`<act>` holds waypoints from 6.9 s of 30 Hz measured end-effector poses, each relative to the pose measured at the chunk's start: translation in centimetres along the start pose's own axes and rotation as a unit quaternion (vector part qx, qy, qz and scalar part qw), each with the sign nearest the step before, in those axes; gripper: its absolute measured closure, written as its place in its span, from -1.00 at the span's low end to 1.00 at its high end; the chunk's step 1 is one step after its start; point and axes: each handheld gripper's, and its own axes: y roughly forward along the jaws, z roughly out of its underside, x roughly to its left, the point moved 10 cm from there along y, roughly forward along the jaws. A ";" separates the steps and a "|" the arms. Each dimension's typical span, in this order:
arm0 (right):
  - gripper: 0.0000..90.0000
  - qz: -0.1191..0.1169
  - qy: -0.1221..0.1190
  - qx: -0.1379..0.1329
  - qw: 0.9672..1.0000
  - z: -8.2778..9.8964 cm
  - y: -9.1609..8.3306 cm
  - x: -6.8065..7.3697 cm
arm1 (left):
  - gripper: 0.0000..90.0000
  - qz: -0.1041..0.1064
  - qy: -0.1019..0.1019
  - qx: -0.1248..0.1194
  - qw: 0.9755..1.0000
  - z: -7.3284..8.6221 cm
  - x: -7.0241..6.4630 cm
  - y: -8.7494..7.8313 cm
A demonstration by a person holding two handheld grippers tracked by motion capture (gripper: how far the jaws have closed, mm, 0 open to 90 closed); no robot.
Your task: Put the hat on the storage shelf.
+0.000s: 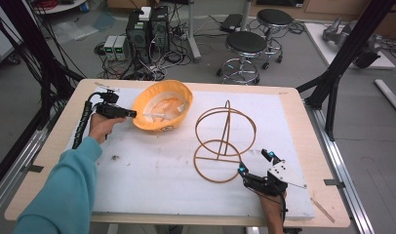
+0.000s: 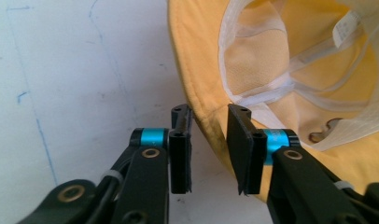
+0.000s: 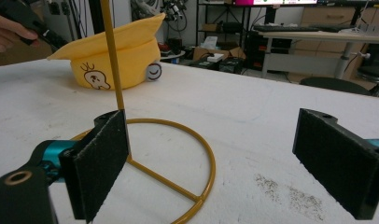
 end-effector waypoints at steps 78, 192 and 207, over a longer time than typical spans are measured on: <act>-0.79 0.003 -0.002 -0.003 1.000 0.0 0.0 0.0 | 0.90 -0.089 0.130 -0.103 0.982 -8.9 -3.4 -12.2; -0.79 -0.004 0.004 -0.007 1.000 -0.1 -0.1 -0.1 | -0.10 0.046 0.195 -0.007 0.980 3.5 -16.9 0.4; -0.79 -0.004 0.002 -0.008 1.000 -0.1 -0.1 -0.1 | 0.91 0.045 0.190 -0.017 0.981 3.7 -16.5 0.1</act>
